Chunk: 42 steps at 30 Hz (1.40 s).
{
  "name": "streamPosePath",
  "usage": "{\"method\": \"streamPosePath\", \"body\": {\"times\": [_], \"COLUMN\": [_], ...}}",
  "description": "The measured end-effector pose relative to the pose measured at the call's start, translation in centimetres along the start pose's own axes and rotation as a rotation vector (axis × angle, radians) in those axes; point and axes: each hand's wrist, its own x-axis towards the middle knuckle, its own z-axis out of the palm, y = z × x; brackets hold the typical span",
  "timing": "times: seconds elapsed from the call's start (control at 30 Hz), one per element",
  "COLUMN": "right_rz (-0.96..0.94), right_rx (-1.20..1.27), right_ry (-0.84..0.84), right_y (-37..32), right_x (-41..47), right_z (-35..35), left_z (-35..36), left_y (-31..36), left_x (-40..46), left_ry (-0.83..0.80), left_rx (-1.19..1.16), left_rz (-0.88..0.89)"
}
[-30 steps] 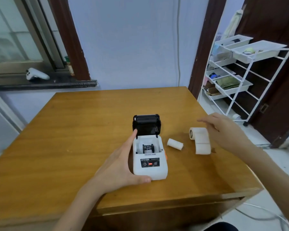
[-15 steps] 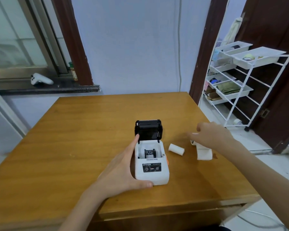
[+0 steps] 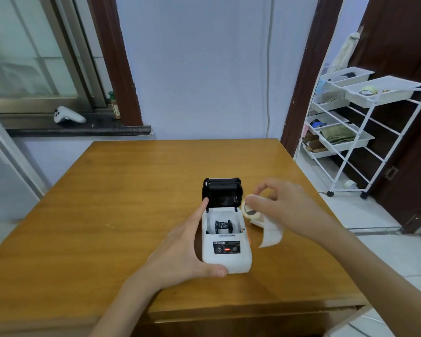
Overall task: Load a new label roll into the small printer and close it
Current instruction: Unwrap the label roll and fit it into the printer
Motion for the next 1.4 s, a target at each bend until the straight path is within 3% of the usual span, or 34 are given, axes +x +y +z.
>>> {"method": "streamPosePath", "body": {"times": [0.37, 0.67, 1.4], "right_rz": [0.002, 0.006, 0.018], "right_rx": [-0.122, -0.034, -0.008], "right_ry": [-0.065, -0.053, -0.036], "right_y": [-2.1, -1.4, -0.7], "right_x": [2.0, 1.9, 1.8], "right_z": [3.9, 4.1, 3.6], "left_z": [-0.1, -0.2, -0.1], "left_y": [-0.3, -0.3, -0.3], "left_x": [0.1, -0.1, 0.0], "left_ry": [0.037, 0.051, 0.053], "left_rx": [-0.147, -0.211, -0.184], "left_rz": [0.037, 0.057, 0.001]}}
